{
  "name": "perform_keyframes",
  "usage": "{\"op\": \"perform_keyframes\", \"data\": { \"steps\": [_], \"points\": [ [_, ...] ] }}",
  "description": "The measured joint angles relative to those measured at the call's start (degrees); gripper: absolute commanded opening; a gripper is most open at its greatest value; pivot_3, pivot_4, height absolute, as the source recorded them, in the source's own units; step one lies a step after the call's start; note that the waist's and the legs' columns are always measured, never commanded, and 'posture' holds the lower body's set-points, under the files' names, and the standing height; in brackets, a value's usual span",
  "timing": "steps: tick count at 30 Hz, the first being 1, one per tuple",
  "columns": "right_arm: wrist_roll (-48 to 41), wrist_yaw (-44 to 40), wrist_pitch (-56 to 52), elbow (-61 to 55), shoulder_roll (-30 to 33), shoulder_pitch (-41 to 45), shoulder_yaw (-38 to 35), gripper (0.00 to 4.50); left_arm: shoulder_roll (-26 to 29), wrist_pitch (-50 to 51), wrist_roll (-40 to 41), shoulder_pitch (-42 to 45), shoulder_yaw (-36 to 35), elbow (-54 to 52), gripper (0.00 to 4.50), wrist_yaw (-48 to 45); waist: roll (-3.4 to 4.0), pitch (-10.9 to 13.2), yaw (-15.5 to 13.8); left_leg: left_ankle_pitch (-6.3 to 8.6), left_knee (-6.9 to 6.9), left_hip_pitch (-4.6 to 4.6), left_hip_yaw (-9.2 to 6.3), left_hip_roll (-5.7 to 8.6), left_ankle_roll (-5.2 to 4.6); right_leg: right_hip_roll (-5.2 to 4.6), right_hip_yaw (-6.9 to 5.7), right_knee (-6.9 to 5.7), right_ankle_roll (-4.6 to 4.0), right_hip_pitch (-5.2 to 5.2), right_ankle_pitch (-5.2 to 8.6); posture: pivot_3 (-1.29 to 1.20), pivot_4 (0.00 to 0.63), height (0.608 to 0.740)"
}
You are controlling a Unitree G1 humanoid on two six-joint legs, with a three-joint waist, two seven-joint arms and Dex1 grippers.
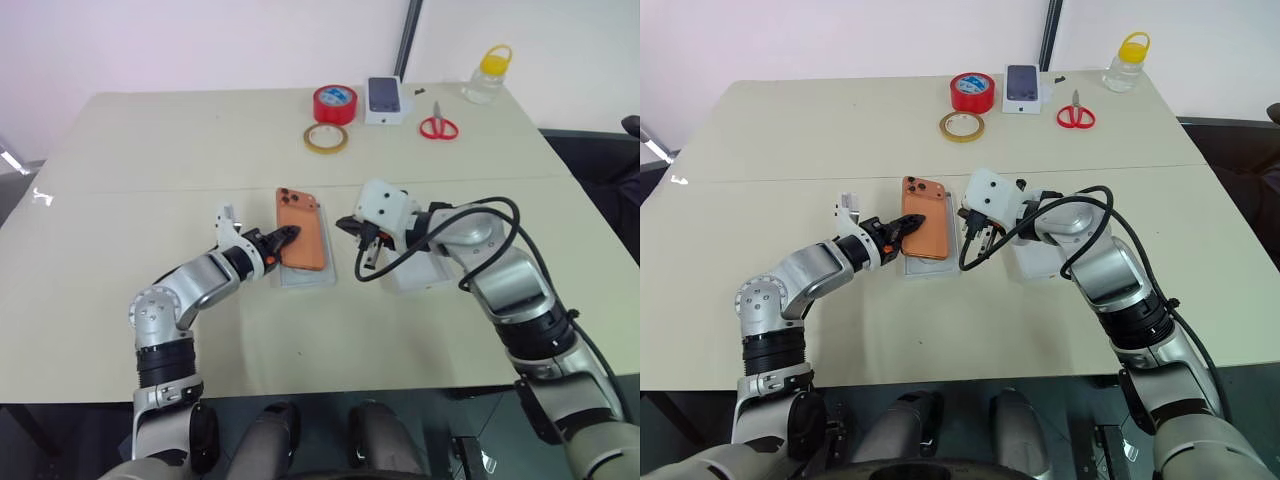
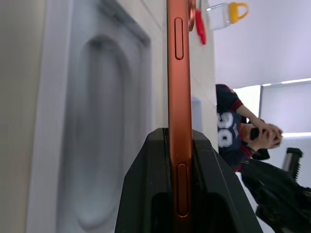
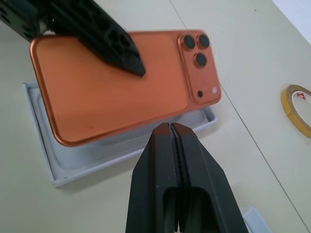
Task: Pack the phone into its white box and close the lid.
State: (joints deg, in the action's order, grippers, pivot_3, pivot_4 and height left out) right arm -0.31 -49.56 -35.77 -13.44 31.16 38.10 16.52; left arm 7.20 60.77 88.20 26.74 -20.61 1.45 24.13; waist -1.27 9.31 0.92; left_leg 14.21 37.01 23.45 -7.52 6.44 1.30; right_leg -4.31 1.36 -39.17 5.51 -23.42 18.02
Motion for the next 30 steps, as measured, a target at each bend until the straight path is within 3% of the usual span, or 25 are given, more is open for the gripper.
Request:
{"op": "perform_keyframes", "data": {
  "steps": [5,9,13,15,20,30],
  "points": [
    [0.0,0.38,-0.03,0.01,0.06,-0.37,0.02,0.0,0.01,-1.53,-1.12,-0.03,0.93,0.59,0.03,-0.46,0.0,0.0,-0.3,0.0,0.01,0.02,0.0,0.03,0.0,-0.03,-0.01,0.04,0.0,0.01,0.0,0.0,0.15,0.74],
    [0.03,0.72,-0.03,0.12,0.06,-0.37,0.03,0.0,-0.04,-1.49,-1.37,-0.02,2.07,0.84,1.8,-1.2,0.0,0.0,-0.24,0.0,0.01,0.02,-0.01,0.02,0.0,-0.03,-0.01,0.04,0.0,0.01,0.0,0.0,0.15,0.74],
    [0.03,0.75,-0.02,0.35,0.05,-0.33,0.07,0.0,0.32,-1.08,-1.39,-0.03,3.39,0.83,3.86,-1.63,0.0,0.0,-0.24,0.0,0.01,0.02,-0.01,0.02,0.0,-0.03,-0.01,0.04,0.0,0.02,0.0,0.0,0.15,0.74],
    [0.03,0.75,0.0,0.5,0.05,-0.27,0.08,0.0,0.78,-0.96,-0.77,0.0,3.7,0.09,4.47,-2.35,0.0,0.0,-0.21,0.0,0.01,0.02,-0.01,0.02,0.0,-0.03,-0.01,0.03,0.0,0.02,0.0,0.0,0.15,0.74],
    [0.04,0.75,0.02,0.85,0.06,-0.24,0.08,0.0,3.76,0.18,0.15,-0.27,4.13,-0.67,4.47,-2.31,0.0,-0.01,0.01,0.0,0.0,0.01,-0.01,0.0,0.0,-0.01,-0.01,0.01,0.0,0.0,0.0,0.0,0.15,0.74],
    [0.37,1.16,0.02,1.72,0.06,-0.18,0.13,0.0,14.97,4.97,-0.1,-0.75,6.81,-7.46,4.47,-6.86,0.01,0.0,-0.07,0.0,-0.01,0.02,-0.02,0.01,0.0,-0.01,-0.01,0.02,0.0,-0.01,0.0,0.0,0.15,0.74]
  ]
}}
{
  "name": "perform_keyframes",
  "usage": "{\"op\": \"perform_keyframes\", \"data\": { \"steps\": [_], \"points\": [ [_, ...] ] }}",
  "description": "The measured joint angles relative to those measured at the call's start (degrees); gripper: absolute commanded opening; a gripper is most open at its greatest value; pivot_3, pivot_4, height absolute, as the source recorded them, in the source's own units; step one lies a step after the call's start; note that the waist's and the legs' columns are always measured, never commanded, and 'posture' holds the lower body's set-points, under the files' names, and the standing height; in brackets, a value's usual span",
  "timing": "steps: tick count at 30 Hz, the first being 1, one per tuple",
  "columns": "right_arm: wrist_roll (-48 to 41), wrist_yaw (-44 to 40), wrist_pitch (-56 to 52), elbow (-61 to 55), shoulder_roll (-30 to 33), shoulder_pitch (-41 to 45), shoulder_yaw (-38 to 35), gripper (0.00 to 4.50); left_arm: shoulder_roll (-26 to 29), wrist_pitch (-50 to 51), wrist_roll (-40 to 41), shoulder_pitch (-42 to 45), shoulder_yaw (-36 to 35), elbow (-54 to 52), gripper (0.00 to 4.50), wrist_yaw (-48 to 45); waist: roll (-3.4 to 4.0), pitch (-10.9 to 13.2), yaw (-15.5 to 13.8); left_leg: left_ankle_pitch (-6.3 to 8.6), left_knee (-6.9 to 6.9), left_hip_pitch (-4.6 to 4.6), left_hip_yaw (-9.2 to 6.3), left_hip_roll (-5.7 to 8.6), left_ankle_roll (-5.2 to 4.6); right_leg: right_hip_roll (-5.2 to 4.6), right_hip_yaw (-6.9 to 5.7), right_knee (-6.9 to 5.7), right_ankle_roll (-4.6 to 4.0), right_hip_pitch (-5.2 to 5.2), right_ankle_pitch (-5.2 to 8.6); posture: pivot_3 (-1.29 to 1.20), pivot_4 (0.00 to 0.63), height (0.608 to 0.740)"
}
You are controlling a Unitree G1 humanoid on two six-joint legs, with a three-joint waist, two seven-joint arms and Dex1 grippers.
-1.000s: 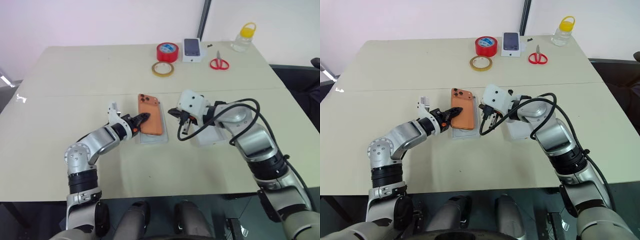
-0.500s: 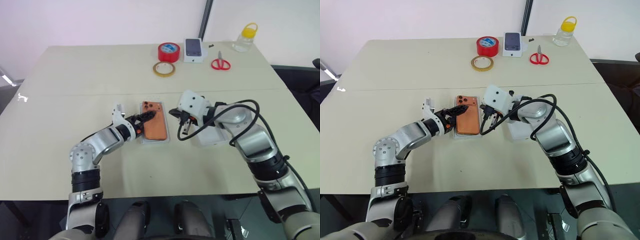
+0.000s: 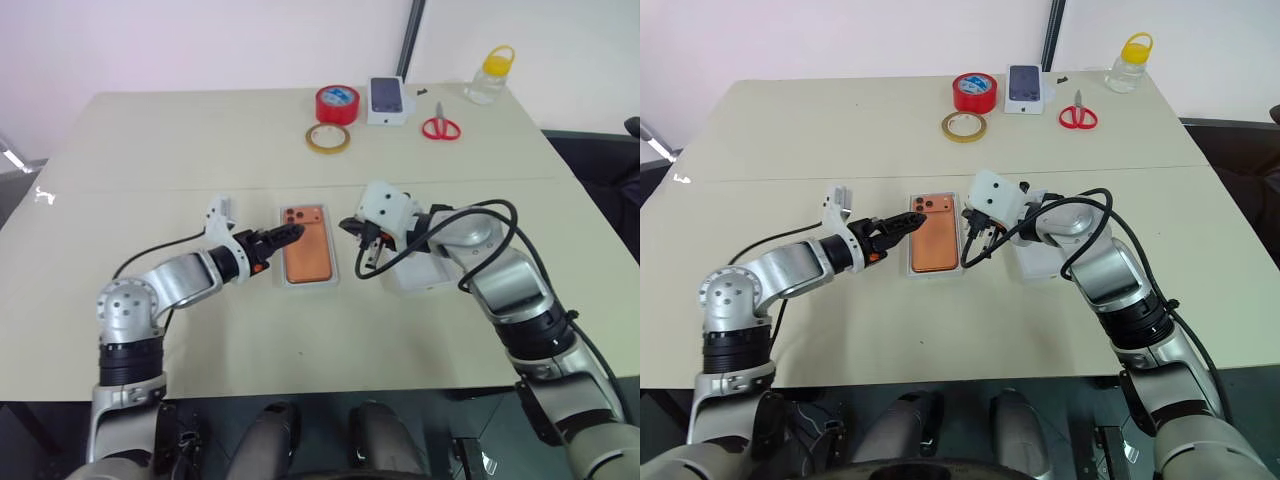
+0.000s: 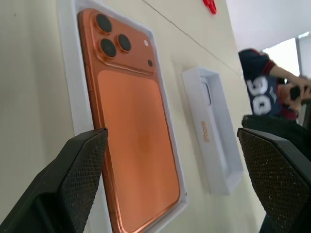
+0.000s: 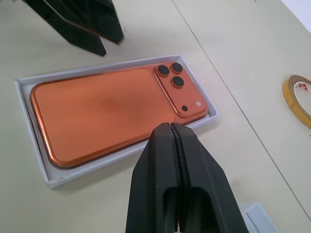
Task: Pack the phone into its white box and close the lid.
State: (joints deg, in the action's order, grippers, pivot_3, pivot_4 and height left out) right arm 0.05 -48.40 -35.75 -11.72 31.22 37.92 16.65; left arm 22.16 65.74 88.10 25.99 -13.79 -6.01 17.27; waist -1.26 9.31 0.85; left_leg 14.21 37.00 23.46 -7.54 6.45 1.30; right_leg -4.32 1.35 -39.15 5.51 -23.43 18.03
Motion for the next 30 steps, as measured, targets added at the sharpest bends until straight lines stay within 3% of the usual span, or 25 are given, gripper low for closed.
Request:
{"op": "perform_keyframes", "data": {
  "steps": [3,10,16,20,24,30],
  "points": [
    [0.9,0.73,-1.38,1.84,0.0,0.79,0.5,0.0,4.76,-0.2,-3.88,-0.53,0.24,-2.3,3.64,-5.04,0.02,0.0,0.15,0.0,-0.01,-0.01,0.0,-0.01,0.0,0.01,0.0,-0.01,-0.01,0.0,0.0,0.0,0.15,0.74],
    [3.26,3.66,-7.9,8.35,-2.76,2.97,3.54,0.0,17.95,-6.64,-28.62,-0.29,10.42,-3.08,0.1,-20.05,0.07,0.03,-0.07,0.0,-0.09,0.0,0.01,0.03,0.0,-0.03,0.01,0.05,-0.01,0.0,0.01,0.0,0.15,0.74],
    [6.9,7.09,-7.85,16.52,-7.4,6.81,8.48,0.0,18.23,-11.79,-45.55,6.38,21.97,2.11,0.1,-30.42,0.06,0.03,-0.03,0.0,-0.1,0.02,0.0,0.05,0.0,-0.05,-0.02,0.06,-0.01,-0.03,0.01,0.0,0.15,0.74],
    [8.96,8.97,-6.24,23.52,-10.31,9.05,9.81,0.0,14.51,-15.0,-53.99,10.04,27.71,8.26,0.1,-35.86,0.07,0.03,0.26,-0.01,-0.09,0.02,-0.01,0.05,0.0,-0.04,-0.03,0.03,-0.01,-0.04,0.0,0.0,0.15,0.74],
    [10.08,8.98,-4.77,25.46,-11.72,10.55,10.24,0.0,12.38,-16.25,-59.9,12.96,32.06,11.08,0.1,-41.49,0.07,0.03,0.34,-0.01,-0.09,0.03,-0.03,0.04,0.0,-0.03,-0.04,0.01,-0.01,-0.06,0.0,0.0,0.15,0.74],
    [10.71,6.38,-6.61,19.69,-8.92,7.81,10.85,0.0,9.6,-15.36,-63.75,13.55,32.48,10.55,0.1,-46.85,0.07,0.03,-0.06,0.0,-0.05,0.06,-0.06,0.09,-0.01,-0.08,-0.06,0.04,0.01,-0.03,0.01,0.0,0.15,0.74]
  ]
}}
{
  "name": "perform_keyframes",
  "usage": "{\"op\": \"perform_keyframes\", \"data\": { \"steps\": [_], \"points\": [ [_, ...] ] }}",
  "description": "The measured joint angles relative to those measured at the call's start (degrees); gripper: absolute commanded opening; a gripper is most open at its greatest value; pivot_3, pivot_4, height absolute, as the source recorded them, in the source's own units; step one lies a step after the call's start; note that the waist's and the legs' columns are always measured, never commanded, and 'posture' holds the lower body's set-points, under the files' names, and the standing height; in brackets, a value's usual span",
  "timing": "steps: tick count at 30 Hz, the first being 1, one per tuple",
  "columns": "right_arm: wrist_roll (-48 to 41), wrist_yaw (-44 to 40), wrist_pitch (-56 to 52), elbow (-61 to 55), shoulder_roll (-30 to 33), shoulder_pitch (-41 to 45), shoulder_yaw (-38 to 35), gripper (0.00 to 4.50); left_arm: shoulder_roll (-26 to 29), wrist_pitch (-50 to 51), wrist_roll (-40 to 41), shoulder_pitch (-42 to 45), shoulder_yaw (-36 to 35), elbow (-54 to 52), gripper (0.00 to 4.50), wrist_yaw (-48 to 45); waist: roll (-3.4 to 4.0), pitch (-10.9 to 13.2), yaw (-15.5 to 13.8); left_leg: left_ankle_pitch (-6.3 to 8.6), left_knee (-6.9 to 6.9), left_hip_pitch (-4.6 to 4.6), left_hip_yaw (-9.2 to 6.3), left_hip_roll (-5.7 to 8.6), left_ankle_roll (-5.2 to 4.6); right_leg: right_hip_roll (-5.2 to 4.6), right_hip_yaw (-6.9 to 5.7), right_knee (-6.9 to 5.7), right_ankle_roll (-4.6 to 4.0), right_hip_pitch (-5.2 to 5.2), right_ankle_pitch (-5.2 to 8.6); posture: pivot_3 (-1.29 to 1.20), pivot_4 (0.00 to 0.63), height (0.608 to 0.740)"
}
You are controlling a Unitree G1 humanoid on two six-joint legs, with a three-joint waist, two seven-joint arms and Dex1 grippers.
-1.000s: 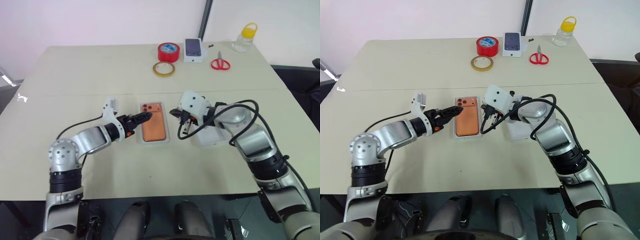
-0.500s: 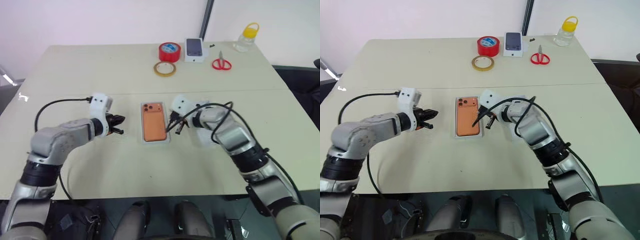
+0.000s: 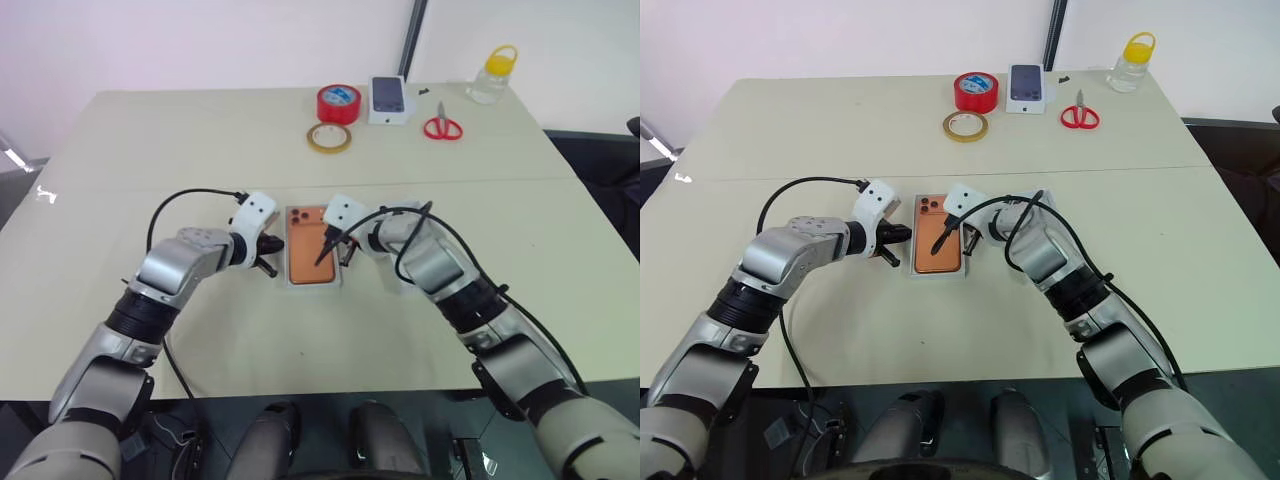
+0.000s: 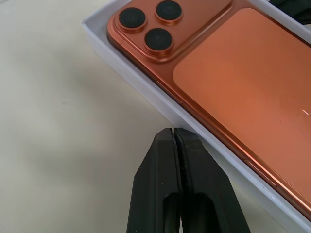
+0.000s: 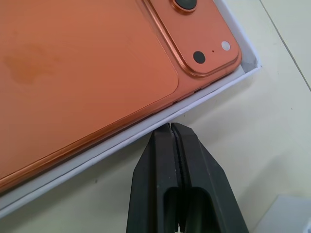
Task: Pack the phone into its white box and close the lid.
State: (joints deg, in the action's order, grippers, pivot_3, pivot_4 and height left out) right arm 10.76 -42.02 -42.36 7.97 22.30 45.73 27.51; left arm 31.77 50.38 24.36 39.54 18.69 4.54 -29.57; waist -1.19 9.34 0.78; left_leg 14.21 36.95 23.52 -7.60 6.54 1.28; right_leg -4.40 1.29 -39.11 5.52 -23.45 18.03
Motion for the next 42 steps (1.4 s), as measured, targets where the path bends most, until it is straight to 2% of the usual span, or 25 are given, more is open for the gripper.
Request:
{"op": "perform_keyframes", "data": {
  "steps": [10,16,30,36,42],
  "points": [
    [0.2,-2.34,-14.66,-22.96,11.25,-12.31,-3.77,0.0,-6.43,8.13,-1.44,-2.09,4.66,-11.28,0.1,-2.53,0.0,0.0,-0.2,0.03,0.08,0.04,-0.03,0.02,-0.04,-0.03,-0.02,0.0,0.02,0.04,0.01,0.0,0.15,0.74],
    [-0.43,-2.64,-21.85,-32.06,15.58,-16.31,-5.09,0.0,-9.19,10.49,-1.69,-2.34,5.5,-12.99,0.1,-3.24,0.01,-0.01,0.03,0.03,0.06,0.01,-0.02,-0.01,-0.05,-0.01,-0.01,-0.02,0.02,0.04,0.01,0.0,0.15,0.74],
    [-3.72,-3.17,-21.18,-33.89,20.61,-17.79,-4.52,0.0,-10.6,10.57,-2.89,-2.4,5.09,-12.39,0.1,-4.43,0.0,-0.01,-0.19,0.03,0.09,0.01,-0.02,0.01,-0.05,-0.03,-0.02,0.02,0.02,0.09,0.01,0.0,0.15,0.74],
    [-8.69,-6.74,-16.13,-32.47,24.18,-18.72,-8.94,0.0,-10.09,10.9,-2.61,-3.52,5.11,-14.0,0.1,-5.48,0.0,0.0,-0.2,0.03,0.09,0.01,-0.02,0.01,-0.05,-0.03,-0.03,0.02,0.02,0.1,0.01,0.0,0.15,0.74],
    [-14.77,-10.82,-14.58,-32.4,27.92,-19.05,-16.48,0.0,-7.62,9.94,-2.29,-5.84,3.26,-15.63,0.1,-7.12,0.0,0.0,0.04,0.03,0.08,0.0,-0.02,-0.03,-0.06,-0.01,-0.03,0.01,0.02,0.09,0.01,0.0,0.15,0.74]
  ]
}}
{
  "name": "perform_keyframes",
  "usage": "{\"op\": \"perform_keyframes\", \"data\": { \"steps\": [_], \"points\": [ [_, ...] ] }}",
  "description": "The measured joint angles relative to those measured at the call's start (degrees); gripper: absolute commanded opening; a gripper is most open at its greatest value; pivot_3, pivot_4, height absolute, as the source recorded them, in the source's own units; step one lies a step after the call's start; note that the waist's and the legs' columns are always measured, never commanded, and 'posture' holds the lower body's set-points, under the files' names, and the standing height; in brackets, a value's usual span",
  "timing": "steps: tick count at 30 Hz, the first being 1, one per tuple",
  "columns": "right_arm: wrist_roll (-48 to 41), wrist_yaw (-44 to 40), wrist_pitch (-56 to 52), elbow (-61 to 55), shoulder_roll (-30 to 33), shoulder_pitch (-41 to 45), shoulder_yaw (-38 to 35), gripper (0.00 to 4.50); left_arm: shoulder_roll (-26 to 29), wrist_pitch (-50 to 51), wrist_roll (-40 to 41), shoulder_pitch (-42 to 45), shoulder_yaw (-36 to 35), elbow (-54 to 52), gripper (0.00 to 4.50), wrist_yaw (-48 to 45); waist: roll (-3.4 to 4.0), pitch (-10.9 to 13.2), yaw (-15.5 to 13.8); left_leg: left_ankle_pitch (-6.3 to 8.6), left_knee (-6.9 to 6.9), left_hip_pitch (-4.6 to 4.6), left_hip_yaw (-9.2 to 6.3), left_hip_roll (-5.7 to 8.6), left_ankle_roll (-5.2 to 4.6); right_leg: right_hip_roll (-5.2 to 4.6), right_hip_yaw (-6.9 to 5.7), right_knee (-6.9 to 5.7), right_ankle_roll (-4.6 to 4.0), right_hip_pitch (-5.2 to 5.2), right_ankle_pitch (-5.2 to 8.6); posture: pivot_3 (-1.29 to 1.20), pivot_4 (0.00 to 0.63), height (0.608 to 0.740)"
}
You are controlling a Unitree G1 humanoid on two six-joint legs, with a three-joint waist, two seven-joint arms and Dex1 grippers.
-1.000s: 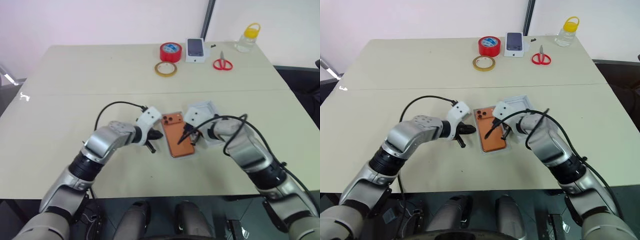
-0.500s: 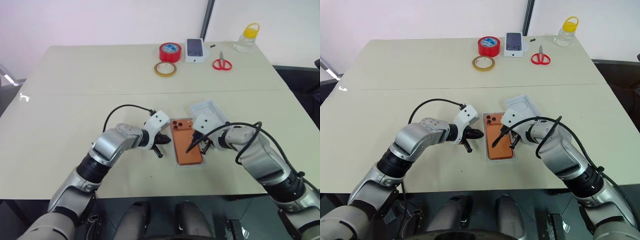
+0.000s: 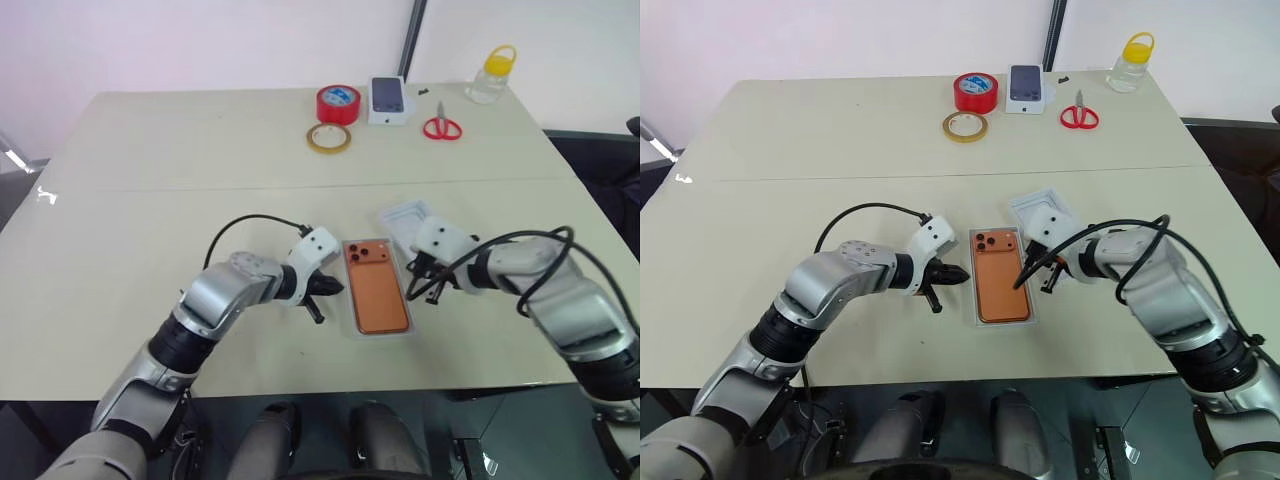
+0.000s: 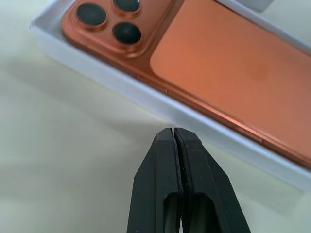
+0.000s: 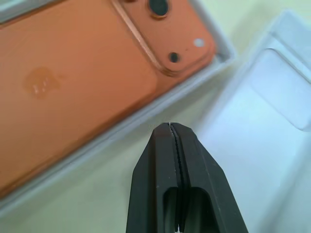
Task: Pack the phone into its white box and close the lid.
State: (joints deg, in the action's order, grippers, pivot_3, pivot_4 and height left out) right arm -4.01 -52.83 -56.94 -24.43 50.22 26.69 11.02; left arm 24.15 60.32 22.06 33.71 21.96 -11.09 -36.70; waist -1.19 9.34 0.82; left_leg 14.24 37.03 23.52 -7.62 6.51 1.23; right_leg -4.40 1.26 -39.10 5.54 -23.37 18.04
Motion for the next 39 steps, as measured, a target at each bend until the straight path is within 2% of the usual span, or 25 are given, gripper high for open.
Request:
{"op": "perform_keyframes", "data": {
  "steps": [1,3,5,9,15,25,31,34,39],
  "points": [
    [-1.03,-0.18,-0.44,0.46,0.18,0.19,-1.37,0.0,1.19,-0.99,0.09,-0.98,-1.09,-0.33,0.1,-0.63,0.0,0.0,0.06,0.0,-0.01,0.0,0.0,0.0,0.0,0.0,0.01,0.0,0.0,0.0,0.0,0.0,0.15,0.74],
    [-3.04,-0.25,-2.77,1.71,-0.11,1.17,-3.37,0.54,3.34,-3.47,0.22,-2.94,-3.35,-0.52,0.02,-2.04,0.02,0.01,0.07,0.0,-0.01,-0.02,0.01,-0.01,0.0,0.0,0.01,0.0,-0.01,0.0,0.0,0.0,0.15,0.74],
    [-5.24,0.12,-6.68,3.08,-1.11,2.99,-4.83,1.35,5.18,-7.28,0.5,-5.07,-6.14,-0.66,0.02,-3.8,0.02,0.01,-0.07,0.0,-0.01,-0.01,0.01,-0.01,0.0,-0.01,0.01,0.0,-0.01,0.01,0.0,0.0,0.15,0.74],
    [-8.48,2.42,-15.55,4.83,-3.92,6.01,-5.4,3.46,7.85,-15.54,0.94,-7.83,-11.34,-1.36,0.02,-7.29,0.02,0.01,-0.3,0.01,-0.01,-0.01,0.01,0.01,-0.01,-0.05,0.0,0.05,-0.01,0.03,0.0,0.0,0.15,0.74],
    [-10.31,7.95,-23.38,8.06,-6.68,8.78,-5.25,3.46,12.28,-28.7,-0.06,-13.77,-12.61,-4.19,0.02,-14.9,0.05,0.02,-0.24,0.02,-0.04,0.0,0.03,0.01,-0.03,-0.06,0.01,0.08,-0.02,0.02,0.0,0.0,0.15,0.74],
    [-12.53,12.47,-24.93,10.82,-7.2,9.39,-5.2,3.46,12.35,-31.62,0.38,-17.36,-12.26,-7.76,0.02,-18.3,0.06,0.02,0.01,0.05,-0.04,0.0,0.03,-0.01,-0.08,-0.04,0.01,0.06,-0.02,0.01,0.0,0.0,0.15,0.74],
    [-12.99,16.41,-26.07,11.56,-11.02,9.47,-4.08,3.46,14.4,-34.73,-0.06,-18.64,-11.99,-8.32,0.02,-21.57,0.07,0.02,-0.08,0.05,-0.03,0.0,0.04,0.0,-0.08,-0.04,0.01,0.05,-0.02,0.02,0.0,0.0,0.15,0.74],
    [-12.93,18.57,-26.56,12.68,-12.14,10.25,-3.98,2.58,15.22,-35.5,-0.49,-19.32,-11.94,-8.31,0.02,-22.11,0.08,0.02,-0.02,0.05,-0.03,0.0,0.03,-0.01,-0.08,-0.04,0.01,0.05,-0.02,0.01,0.0,0.0,0.15,0.74],
    [-13.12,21.37,-27.38,13.17,-13.86,10.68,-4.02,0.05,15.31,-36.04,-1.35,-19.96,-11.9,-8.31,0.02,-22.27,0.08,0.01,-0.04,0.05,-0.03,-0.01,0.04,0.0,-0.09,-0.03,0.01,0.05,-0.02,0.03,0.0,0.0,0.15,0.74]
  ]
}}
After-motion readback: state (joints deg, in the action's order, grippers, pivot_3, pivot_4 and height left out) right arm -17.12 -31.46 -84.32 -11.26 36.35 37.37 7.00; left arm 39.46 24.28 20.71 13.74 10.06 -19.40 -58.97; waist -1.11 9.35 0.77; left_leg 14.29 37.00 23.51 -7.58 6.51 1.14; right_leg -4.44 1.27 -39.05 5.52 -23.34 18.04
